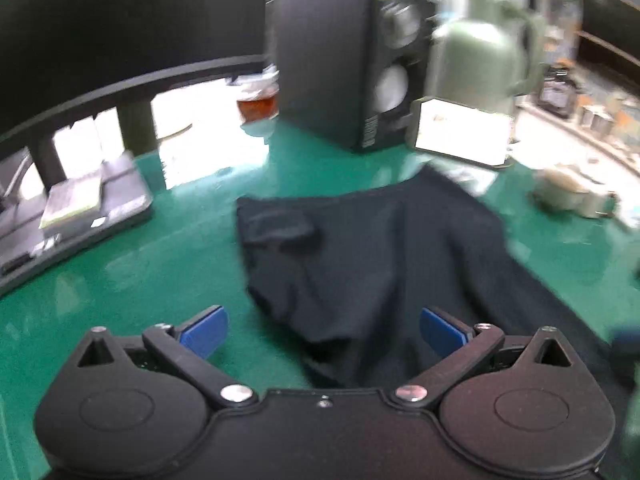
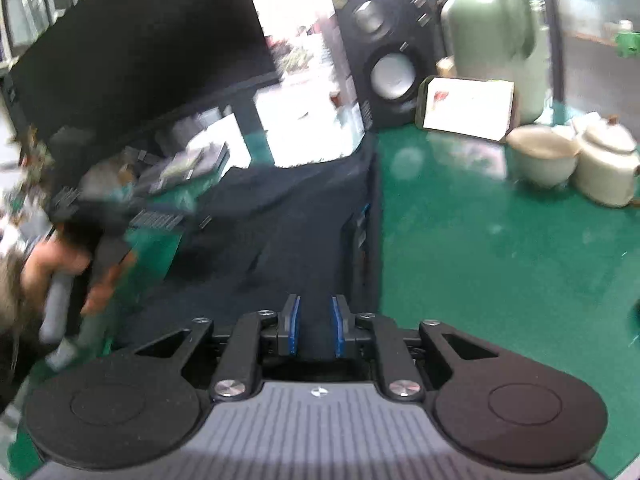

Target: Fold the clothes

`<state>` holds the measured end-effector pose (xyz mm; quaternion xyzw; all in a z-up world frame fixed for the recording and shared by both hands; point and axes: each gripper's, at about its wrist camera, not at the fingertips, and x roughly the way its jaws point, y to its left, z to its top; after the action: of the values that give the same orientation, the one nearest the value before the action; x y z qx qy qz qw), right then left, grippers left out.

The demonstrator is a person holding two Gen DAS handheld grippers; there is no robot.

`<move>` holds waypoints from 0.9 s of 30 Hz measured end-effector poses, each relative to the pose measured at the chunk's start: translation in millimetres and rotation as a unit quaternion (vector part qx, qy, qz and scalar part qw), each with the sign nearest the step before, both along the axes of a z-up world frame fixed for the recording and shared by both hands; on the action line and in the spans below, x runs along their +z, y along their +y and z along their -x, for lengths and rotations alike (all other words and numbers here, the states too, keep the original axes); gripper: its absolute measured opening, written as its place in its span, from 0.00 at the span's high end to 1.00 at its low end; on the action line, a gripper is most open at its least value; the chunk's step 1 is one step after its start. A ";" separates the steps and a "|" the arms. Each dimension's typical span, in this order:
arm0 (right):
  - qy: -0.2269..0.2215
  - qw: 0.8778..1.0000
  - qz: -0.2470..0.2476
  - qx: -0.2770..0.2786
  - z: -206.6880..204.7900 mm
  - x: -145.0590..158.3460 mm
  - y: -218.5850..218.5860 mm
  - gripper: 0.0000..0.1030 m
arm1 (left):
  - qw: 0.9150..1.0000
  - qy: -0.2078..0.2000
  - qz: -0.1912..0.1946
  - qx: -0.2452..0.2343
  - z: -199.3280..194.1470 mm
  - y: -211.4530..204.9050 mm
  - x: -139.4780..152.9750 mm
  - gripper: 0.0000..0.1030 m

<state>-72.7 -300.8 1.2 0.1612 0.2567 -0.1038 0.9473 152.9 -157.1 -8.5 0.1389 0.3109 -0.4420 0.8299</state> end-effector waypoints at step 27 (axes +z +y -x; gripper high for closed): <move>0.004 0.998 0.065 -0.002 -60.2 1.1 -37.3 0.88 | 0.983 0.093 0.031 -0.155 71.5 2.0 1.6 0.00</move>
<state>-12.5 -338.1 2.3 0.0992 0.2524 -0.1232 0.9546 81.4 -155.0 -6.9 0.1174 0.3477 -0.5854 0.7229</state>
